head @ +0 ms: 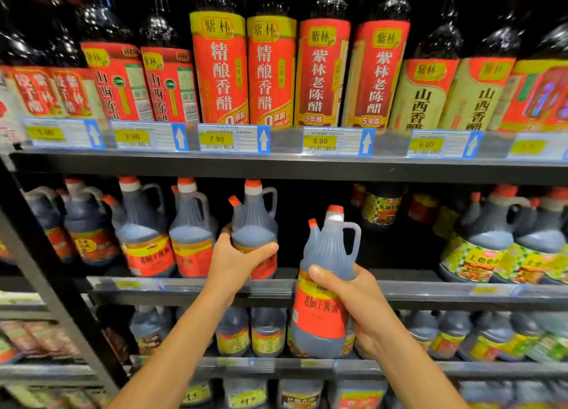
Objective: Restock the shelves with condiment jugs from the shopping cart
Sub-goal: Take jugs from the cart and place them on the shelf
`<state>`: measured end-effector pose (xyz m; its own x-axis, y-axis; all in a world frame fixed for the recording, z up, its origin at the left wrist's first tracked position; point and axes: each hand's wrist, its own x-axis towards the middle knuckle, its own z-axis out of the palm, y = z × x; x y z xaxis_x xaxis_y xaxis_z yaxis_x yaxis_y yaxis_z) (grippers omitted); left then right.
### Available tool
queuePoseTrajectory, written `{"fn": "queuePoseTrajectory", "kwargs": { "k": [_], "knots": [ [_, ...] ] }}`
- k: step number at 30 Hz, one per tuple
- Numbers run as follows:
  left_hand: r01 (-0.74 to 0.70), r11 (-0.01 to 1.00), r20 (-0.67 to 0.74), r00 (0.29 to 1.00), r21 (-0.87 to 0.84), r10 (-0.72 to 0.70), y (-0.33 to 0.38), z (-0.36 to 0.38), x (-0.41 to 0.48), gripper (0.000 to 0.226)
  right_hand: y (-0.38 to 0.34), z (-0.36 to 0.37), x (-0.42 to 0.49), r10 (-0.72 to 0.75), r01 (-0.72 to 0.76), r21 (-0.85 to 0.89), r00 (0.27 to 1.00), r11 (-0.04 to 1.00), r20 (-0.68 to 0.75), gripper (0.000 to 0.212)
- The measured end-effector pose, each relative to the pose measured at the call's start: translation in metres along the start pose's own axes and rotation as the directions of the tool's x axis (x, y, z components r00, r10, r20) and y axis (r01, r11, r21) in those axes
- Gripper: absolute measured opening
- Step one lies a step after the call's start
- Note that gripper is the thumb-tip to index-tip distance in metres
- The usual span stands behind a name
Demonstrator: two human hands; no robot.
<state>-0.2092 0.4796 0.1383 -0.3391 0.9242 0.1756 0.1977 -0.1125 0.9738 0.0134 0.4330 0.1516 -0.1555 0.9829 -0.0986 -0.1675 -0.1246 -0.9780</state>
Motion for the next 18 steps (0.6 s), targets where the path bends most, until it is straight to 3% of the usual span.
{"fn": "queuePoseTrajectory", "kwargs": {
  "k": [5, 9, 14, 18],
  "knots": [
    [0.007, 0.991, 0.032, 0.999, 0.134, -0.012, -0.003, -0.002, -0.004, 0.073, 0.004, -0.003, -0.003, 0.012, -0.012, 0.009, 1.0, 1.0, 0.009, 0.056],
    [-0.076, 0.958, 0.008, 0.997, 0.277, 0.077, -0.016, -0.008, -0.006, 0.055, 0.006, -0.004, -0.004, 0.02, -0.02, 0.003, 1.0, 1.0, 0.023, 0.057],
    [-0.137, 0.923, -0.07, 0.982, 0.36, 0.173, -0.017, -0.005, -0.011, 0.057, 0.006, -0.002, -0.007, 0.003, -0.003, -0.018, 0.999, 1.0, 0.034, 0.059],
    [-0.187, 0.876, -0.021, 0.975, 0.444, 0.219, -0.024, -0.006, -0.017, 0.047, 0.01, -0.002, -0.009, -0.037, 0.039, -0.052, 0.999, 0.998, 0.034, 0.067]
  ]
}}
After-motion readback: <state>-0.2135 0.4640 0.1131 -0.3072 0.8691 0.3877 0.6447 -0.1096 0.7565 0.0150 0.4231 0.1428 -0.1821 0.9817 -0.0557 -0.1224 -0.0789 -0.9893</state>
